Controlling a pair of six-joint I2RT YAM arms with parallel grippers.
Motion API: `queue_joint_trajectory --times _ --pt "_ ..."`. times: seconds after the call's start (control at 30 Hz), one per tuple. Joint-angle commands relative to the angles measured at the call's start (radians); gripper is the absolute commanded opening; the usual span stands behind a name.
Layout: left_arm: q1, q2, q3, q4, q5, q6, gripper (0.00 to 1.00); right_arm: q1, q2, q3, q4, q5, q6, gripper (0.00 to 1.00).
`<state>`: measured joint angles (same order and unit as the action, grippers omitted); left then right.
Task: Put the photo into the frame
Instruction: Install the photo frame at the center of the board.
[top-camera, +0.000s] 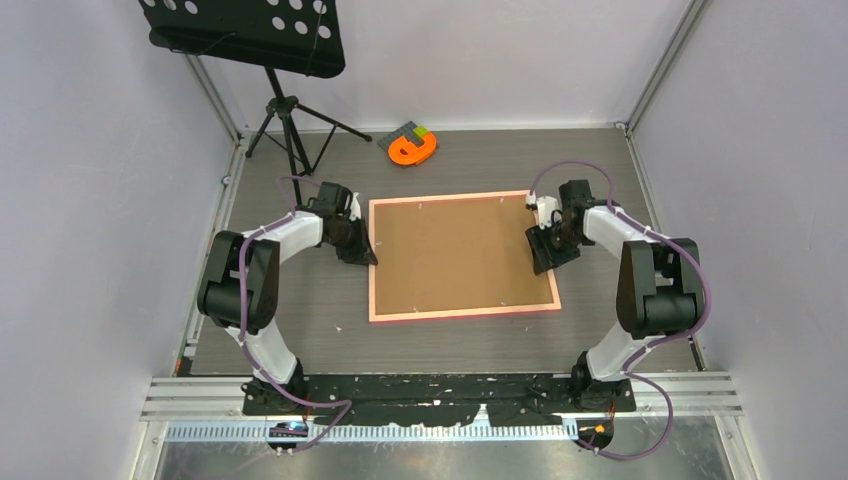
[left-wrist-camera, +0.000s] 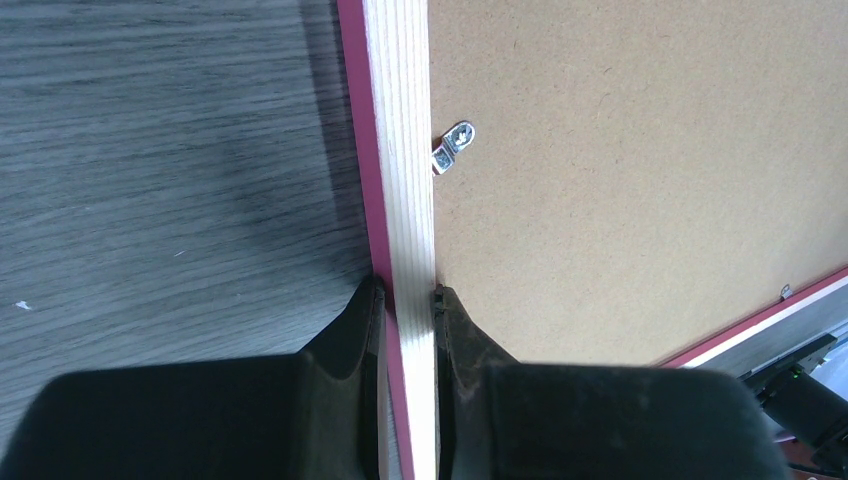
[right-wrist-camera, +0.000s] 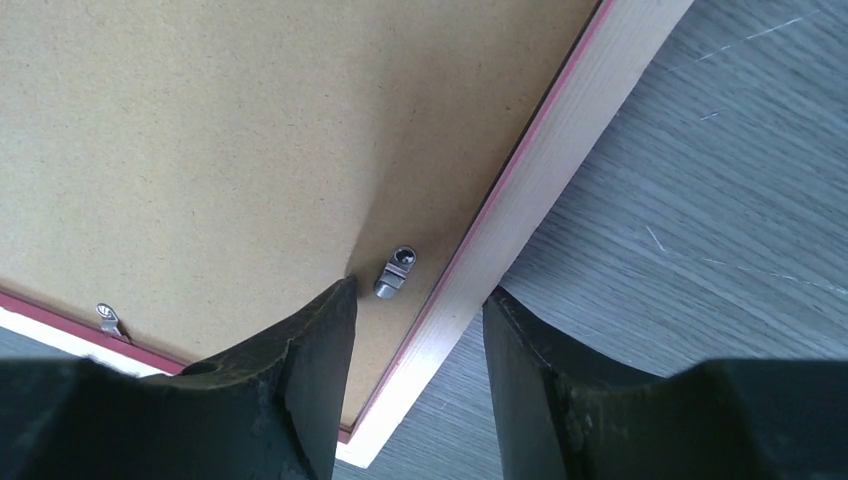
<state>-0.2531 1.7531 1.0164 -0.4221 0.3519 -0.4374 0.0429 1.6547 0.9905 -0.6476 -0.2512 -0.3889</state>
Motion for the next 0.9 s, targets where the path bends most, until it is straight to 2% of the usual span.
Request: queue_joint_trajectory --times 0.0,0.27,0.87 --pt "-0.018 0.053 -0.038 -0.064 0.033 0.034 0.0 0.011 0.003 0.03 0.025 0.005 0.005 0.53" --pt "-0.018 0.056 -0.039 -0.065 0.035 0.034 0.0 0.01 0.016 0.034 0.033 0.038 0.012 0.47" --pt "-0.018 0.066 -0.036 -0.067 0.036 0.042 0.0 0.01 0.062 0.154 0.009 0.04 -0.055 0.31"
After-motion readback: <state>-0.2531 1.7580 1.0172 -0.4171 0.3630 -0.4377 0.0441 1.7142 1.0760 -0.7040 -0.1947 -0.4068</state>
